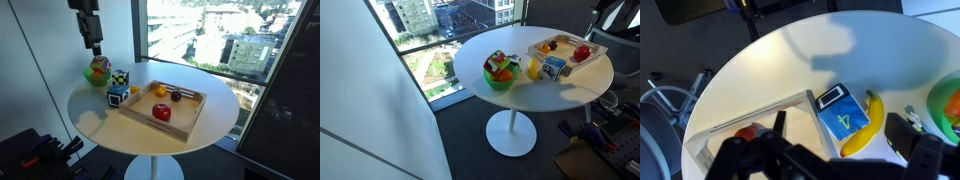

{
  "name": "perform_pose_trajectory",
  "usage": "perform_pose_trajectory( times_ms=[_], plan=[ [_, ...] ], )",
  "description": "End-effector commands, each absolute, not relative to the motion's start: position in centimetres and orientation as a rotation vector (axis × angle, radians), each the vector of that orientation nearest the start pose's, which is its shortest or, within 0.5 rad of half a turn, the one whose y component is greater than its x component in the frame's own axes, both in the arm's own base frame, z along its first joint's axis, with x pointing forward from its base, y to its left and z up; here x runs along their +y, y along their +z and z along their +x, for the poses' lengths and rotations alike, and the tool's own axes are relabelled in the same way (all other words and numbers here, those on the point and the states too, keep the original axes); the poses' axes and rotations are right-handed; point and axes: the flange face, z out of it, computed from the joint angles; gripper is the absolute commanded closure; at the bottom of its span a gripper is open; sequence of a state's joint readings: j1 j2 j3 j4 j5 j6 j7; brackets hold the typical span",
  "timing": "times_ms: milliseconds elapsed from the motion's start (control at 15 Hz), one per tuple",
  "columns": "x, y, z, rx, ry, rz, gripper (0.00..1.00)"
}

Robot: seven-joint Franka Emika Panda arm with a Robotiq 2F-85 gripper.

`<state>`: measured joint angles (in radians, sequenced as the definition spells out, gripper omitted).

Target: Put the red apple on the table

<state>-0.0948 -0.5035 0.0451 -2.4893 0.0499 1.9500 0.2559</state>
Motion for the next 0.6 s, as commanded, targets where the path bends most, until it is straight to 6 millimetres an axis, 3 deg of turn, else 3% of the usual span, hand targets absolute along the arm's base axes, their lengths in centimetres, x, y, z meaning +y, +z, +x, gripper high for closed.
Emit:
perform_pose_trajectory(
  times_ms=[0, 533],
  plan=[
    [-3.8, 44.7, 39.4, 0.603, 0.045, -3.101, 0.00],
    [-9.0, 41.8, 40.1, 0.706, 0.037, -3.115, 0.00]
  ],
)
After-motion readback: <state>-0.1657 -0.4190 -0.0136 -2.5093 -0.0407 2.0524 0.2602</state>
